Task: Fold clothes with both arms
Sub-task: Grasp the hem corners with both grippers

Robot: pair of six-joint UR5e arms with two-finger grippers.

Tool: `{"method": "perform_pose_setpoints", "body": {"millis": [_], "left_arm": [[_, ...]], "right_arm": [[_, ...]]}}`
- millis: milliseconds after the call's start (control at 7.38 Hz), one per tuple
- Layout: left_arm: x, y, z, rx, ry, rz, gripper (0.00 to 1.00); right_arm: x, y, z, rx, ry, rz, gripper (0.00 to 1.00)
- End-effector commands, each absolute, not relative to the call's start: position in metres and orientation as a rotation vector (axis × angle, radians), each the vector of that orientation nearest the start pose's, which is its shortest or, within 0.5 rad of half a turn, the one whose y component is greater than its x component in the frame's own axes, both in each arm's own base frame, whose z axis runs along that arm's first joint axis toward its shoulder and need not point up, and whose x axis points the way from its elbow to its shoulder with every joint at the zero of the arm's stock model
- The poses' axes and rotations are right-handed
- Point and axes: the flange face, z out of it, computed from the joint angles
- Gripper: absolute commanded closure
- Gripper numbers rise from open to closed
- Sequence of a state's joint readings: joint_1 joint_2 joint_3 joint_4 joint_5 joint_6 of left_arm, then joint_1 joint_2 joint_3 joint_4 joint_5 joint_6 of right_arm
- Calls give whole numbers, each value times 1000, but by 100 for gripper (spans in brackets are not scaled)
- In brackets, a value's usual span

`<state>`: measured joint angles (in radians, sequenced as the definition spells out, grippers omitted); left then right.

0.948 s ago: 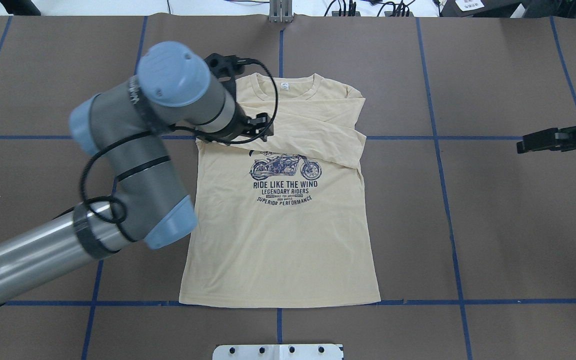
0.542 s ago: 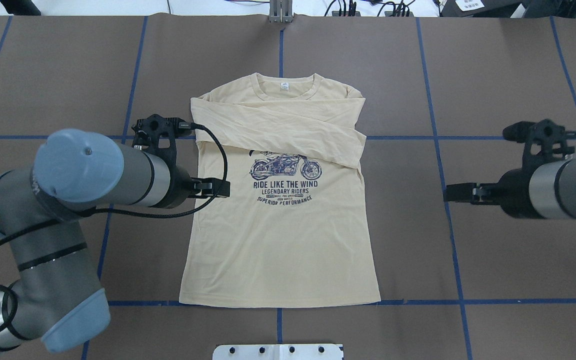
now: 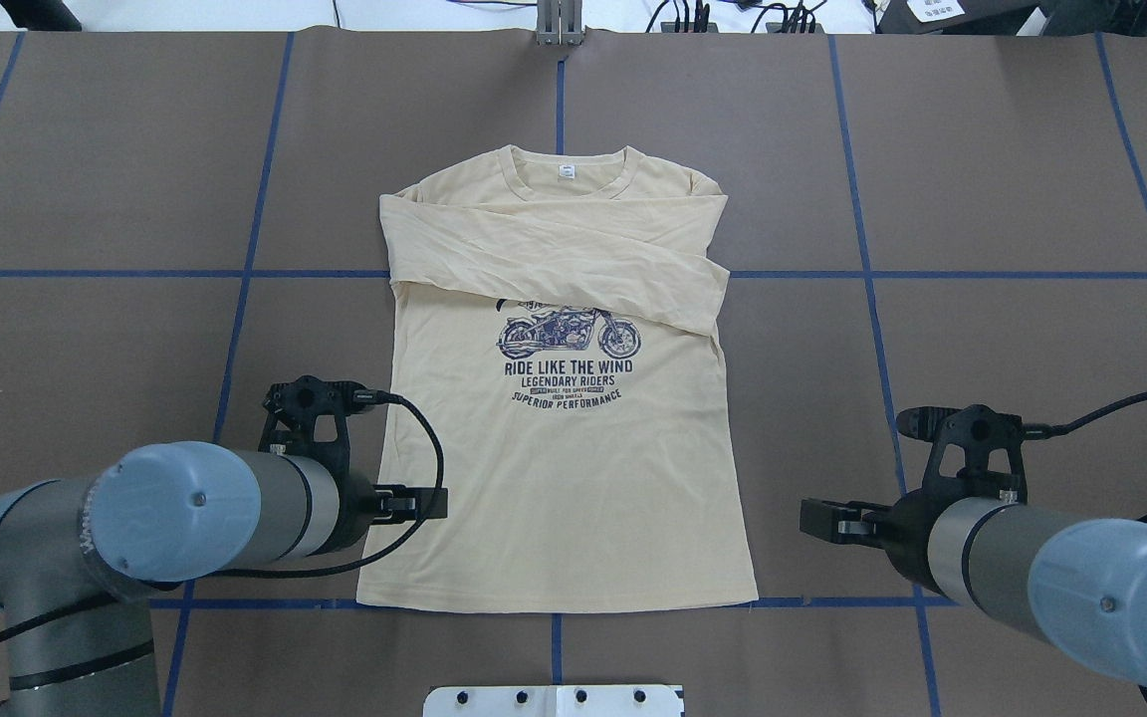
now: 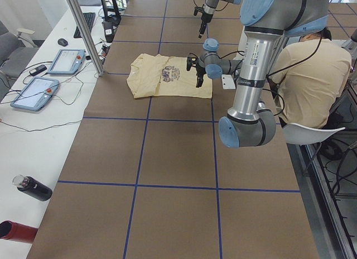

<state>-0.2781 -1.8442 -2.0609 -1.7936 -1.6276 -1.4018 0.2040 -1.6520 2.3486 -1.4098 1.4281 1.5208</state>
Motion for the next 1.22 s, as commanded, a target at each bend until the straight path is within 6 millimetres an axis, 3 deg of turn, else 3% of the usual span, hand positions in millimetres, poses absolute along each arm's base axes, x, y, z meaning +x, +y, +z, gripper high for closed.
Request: {"method": "perform_pose_setpoints", "body": {"millis": [0,135,406,677,1084], "left_arm": [[496,-232,302,105,931,-85,15],[497,-230,305,101,925,-87,19],[507,-227,319,92,895,-79,28],[519,-222,329,82,870,-71,32],[520,-222,330,80,868,-71,41]], "right_arm": [[-381,-211,320,240,-842,205,0],[-386,-212,315,239,-832,204,0],[-404,-216,283,239,-803,206,0],[-408,-214,284,236,-783,203,0],[-412,-214,286,235,-777,201,0]]}}
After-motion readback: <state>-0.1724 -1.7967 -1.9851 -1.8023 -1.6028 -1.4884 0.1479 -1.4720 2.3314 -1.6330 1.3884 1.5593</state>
